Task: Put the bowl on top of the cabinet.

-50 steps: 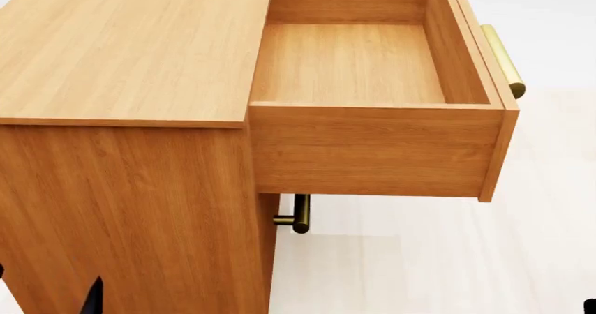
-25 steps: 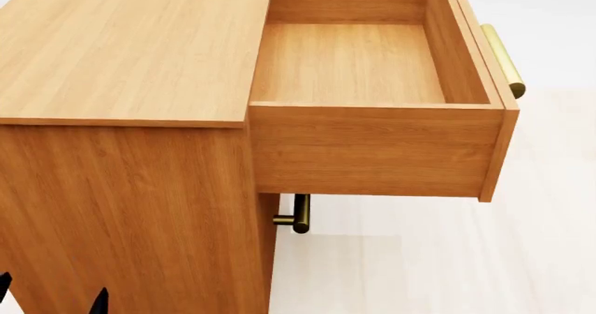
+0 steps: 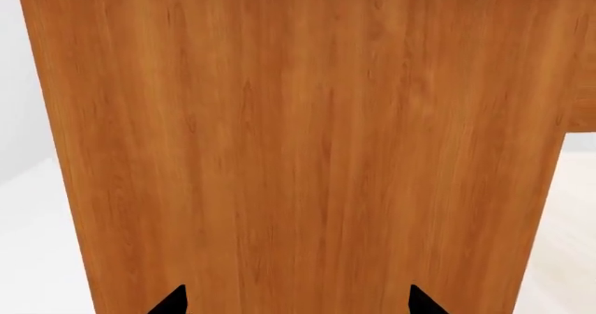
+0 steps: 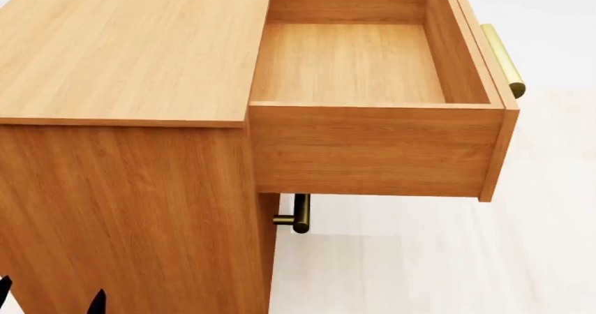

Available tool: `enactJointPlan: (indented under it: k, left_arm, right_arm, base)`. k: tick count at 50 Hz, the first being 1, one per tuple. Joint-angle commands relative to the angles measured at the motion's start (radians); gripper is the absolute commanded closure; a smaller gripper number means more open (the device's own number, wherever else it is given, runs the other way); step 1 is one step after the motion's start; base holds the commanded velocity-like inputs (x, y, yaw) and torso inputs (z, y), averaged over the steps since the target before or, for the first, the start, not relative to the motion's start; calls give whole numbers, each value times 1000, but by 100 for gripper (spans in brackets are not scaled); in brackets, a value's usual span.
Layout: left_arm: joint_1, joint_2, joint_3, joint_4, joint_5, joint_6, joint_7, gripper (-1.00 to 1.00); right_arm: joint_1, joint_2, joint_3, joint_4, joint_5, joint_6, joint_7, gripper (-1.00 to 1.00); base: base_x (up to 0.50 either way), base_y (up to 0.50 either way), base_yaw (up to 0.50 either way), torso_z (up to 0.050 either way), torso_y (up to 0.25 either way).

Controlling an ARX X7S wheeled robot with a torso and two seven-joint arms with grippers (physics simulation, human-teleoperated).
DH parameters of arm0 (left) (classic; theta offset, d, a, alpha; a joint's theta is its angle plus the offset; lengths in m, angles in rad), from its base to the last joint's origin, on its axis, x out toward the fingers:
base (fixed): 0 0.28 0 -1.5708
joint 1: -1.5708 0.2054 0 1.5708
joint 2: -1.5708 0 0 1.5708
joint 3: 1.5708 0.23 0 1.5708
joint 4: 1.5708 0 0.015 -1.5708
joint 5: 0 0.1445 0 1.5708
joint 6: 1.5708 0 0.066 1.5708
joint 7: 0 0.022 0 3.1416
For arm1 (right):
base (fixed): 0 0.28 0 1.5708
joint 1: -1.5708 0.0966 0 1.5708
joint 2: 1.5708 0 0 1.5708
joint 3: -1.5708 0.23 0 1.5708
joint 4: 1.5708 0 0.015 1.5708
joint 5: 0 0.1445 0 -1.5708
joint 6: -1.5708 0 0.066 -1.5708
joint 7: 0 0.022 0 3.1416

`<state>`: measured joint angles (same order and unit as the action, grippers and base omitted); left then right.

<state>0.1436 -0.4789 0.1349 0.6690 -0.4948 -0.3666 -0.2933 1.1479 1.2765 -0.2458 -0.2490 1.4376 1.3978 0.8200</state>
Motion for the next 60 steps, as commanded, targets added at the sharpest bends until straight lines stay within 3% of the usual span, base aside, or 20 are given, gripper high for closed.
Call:
enactJointPlan:
  k: [1,9,18,24,32,41,43,60]
  left_arm:
    - [11,-6,-5,15,-3,19,4,-100]
    - [27,-16,-48,48,-38,32,-5,-100]
    - [46,-30,-104,82,-14,68,-36,-100]
    - [49,-31,-63,73,46,81,-29,-100]
    - [44,-33,-43,69,71,75,-34,-100]
    - [40,-33,-34,61,78,74,-35,-100]
    - [40,-34,-34,62,77,73,-36,-100]
    - [12,-27,-15,16,90,63,-40,-100]
  right_arm:
    - [435,-60,-210,58,-11,168,60,100]
    - [716,-117,-465,128,7,165,75,100]
    - [824,-184,-565,162,2,162,72,100]
    - [894,-232,-634,186,-4,152,65,100]
    - [1106,-465,-784,348,-177,127,-145,100]
    - [1165,-676,-925,522,-346,-1,-355,100]
    - [1206,-747,-972,639,-459,-44,-495,100]
    - [1195,-1032,-983,949,-674,-257,-741,100]
  base:
    - [0,0,0,0,0]
    - [0,0,0,0,0]
    - [0,0,0,0,0]
    - [0,0,0,0,0]
    - [0,0,0,0,0]
    - [0,0,0,0,1]
    - [0,0,0,0,0]
    - [0,0,0,0,1]
